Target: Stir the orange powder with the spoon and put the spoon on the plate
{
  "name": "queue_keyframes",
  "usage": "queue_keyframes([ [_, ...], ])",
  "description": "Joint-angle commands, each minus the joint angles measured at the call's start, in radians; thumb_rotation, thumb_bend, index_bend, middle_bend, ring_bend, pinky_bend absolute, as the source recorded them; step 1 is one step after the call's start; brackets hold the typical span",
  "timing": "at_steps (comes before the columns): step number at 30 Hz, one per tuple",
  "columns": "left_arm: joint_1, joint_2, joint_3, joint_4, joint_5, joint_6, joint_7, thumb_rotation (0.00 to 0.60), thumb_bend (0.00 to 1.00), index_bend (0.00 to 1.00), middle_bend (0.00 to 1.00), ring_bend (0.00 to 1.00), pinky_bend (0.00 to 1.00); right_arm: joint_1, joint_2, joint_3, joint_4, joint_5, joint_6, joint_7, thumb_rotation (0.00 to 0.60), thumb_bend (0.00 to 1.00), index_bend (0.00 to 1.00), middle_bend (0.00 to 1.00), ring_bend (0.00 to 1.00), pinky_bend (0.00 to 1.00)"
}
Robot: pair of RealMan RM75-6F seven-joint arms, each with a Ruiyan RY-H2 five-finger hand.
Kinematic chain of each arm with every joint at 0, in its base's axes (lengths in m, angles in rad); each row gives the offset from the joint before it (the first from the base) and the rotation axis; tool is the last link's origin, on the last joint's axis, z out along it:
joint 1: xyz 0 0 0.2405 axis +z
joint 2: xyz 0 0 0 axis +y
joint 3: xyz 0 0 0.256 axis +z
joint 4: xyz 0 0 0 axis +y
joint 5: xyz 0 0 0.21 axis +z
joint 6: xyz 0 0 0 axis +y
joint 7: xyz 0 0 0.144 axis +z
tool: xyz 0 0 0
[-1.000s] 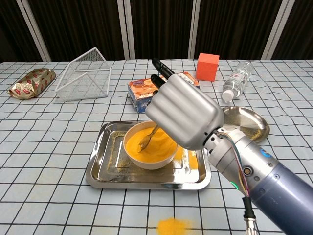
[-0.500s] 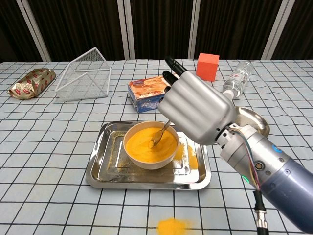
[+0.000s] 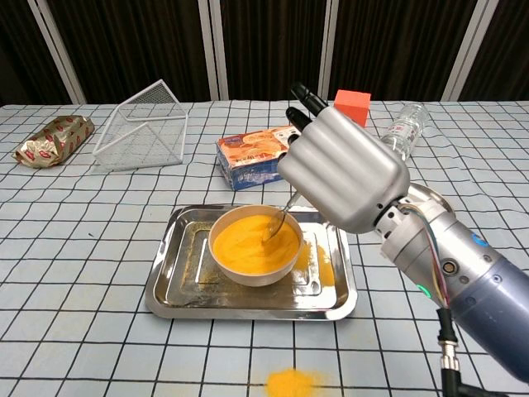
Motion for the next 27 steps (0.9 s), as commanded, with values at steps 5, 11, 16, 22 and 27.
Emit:
queue_keyframes([
  [5,0.0,0.0,0.0,-0.001,0.0,0.001,0.0,0.6,0.0,0.0,0.0,0.0,0.02,0.006,-0.012,-0.001,-0.015,-0.007,-0.009,-0.011,0.6,0.85,0.93,0.49,0.21,0.1],
  [11,0.0,0.001,-0.001,-0.001,0.0,0.0,-0.004,0.6,0.0,0.0,0.0,0.0,0.02,0.006,-0.034,-0.007,-0.001,-0.006,-0.017,-0.011,0.6,0.85,0.93,0.49,0.21,0.1],
  [16,-0.001,0.001,-0.001,-0.001,0.0,-0.001,-0.006,0.6,0.0,0.0,0.0,0.0,0.02,0.008,-0.052,-0.015,0.022,-0.014,-0.02,-0.005,0.6,0.85,0.93,0.49,0.21,0.1],
  [22,0.0,0.002,-0.001,-0.001,0.0,0.0,-0.007,0.6,0.0,0.0,0.0,0.0,0.02,0.007,-0.056,-0.022,0.045,-0.023,-0.02,-0.001,0.6,0.85,0.93,0.49,0.21,0.1],
  [27,-0.001,0.001,0.0,-0.001,0.0,-0.001,-0.005,0.6,0.0,0.0,0.0,0.0,0.02,0.009,-0.054,-0.026,0.061,-0.039,-0.013,0.013,0.6,0.85,0.93,0.49,0.21,0.11],
])
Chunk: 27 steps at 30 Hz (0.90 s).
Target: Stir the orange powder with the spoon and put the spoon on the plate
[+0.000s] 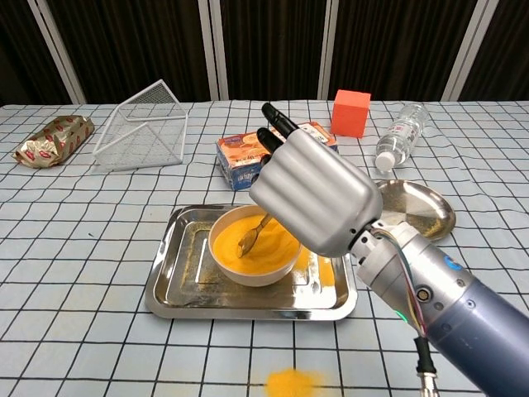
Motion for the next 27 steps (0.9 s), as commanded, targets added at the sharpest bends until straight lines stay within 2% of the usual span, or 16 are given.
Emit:
queue_keyframes([
  [1,0.0,0.0,0.0,0.0,0.0,0.0,0.001,0.6,0.0,0.0,0.0,0.0,0.02,0.001,0.001,-0.002,0.009,-0.007,0.004,0.004,0.6,0.85,0.93,0.49,0.21,0.11],
  [18,0.001,0.001,0.002,-0.005,-0.002,-0.001,0.006,0.6,0.0,0.0,0.0,0.0,0.02,-0.016,0.023,0.005,0.072,-0.01,0.028,0.039,0.6,0.85,0.93,0.5,0.21,0.12],
  [27,0.002,0.0,0.002,-0.005,-0.001,0.0,0.006,0.6,0.0,0.0,0.0,0.0,0.02,-0.024,0.043,0.012,0.071,-0.006,0.04,0.051,0.6,0.85,0.93,0.5,0.21,0.12],
])
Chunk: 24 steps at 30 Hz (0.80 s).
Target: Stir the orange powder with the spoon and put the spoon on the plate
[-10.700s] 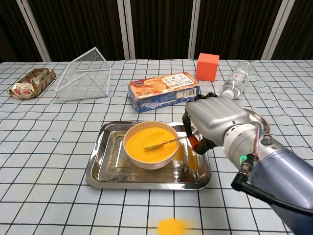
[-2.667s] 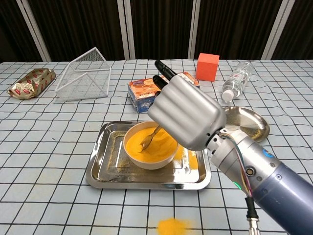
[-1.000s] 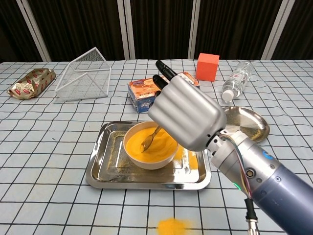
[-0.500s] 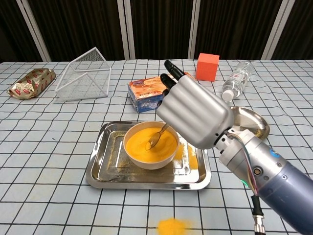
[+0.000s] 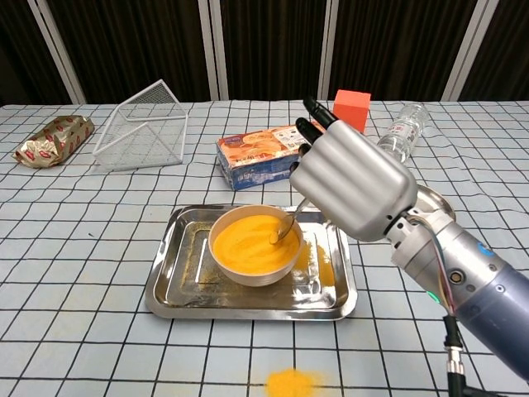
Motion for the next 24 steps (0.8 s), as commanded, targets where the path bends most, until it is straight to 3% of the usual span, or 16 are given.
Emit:
queue_keyframes([
  [1,-0.001,-0.001,0.0,0.0,0.0,-0.002,0.001,0.6,0.0,0.0,0.0,0.0,0.02,0.0,0.006,0.003,-0.01,-0.002,0.004,0.002,0.6,0.85,0.93,0.5,0.21,0.12],
  [12,0.001,-0.001,0.002,0.0,0.005,0.003,0.002,0.6,0.0,0.0,0.0,0.0,0.02,-0.001,0.052,0.002,-0.061,-0.016,0.005,-0.026,0.6,0.85,0.93,0.5,0.21,0.12],
  [24,0.0,-0.002,0.001,0.0,0.004,0.001,0.005,0.6,0.0,0.0,0.0,0.0,0.02,-0.014,0.043,-0.018,-0.021,-0.018,0.006,0.006,0.6,0.85,0.93,0.5,0.21,0.12],
])
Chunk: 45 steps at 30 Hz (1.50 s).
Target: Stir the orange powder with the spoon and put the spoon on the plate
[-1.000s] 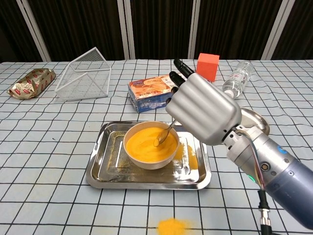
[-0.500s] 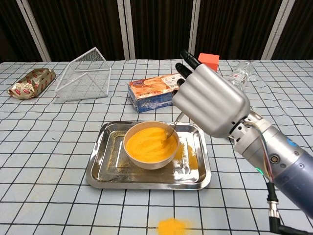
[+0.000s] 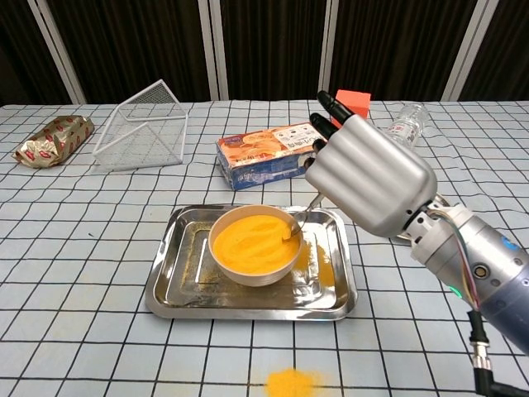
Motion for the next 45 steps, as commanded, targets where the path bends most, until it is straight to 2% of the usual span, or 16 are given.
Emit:
queue_keyframes([
  [1,0.0,0.0,0.0,0.0,0.001,-0.001,-0.001,0.6,0.0,0.0,0.0,0.0,0.02,-0.001,-0.008,-0.005,0.008,-0.004,0.002,0.008,0.6,0.85,0.93,0.5,0.21,0.12],
  [12,0.0,0.001,0.001,0.001,0.004,0.001,-0.006,0.6,0.0,0.0,0.0,0.0,0.02,-0.004,-0.061,-0.026,0.042,-0.019,0.004,0.039,0.6,0.85,0.93,0.5,0.21,0.14],
  [23,0.001,0.002,0.0,0.0,0.004,0.002,-0.009,0.6,0.0,0.0,0.0,0.0,0.02,-0.003,-0.097,-0.025,0.043,-0.029,0.008,0.054,0.6,0.85,0.93,0.5,0.21,0.14],
  [45,-0.001,0.002,-0.001,0.0,0.0,-0.001,-0.014,0.6,0.0,0.0,0.0,0.0,0.02,0.028,-0.04,0.022,-0.028,-0.063,0.011,0.017,0.6,0.85,0.93,0.5,0.21,0.14],
])
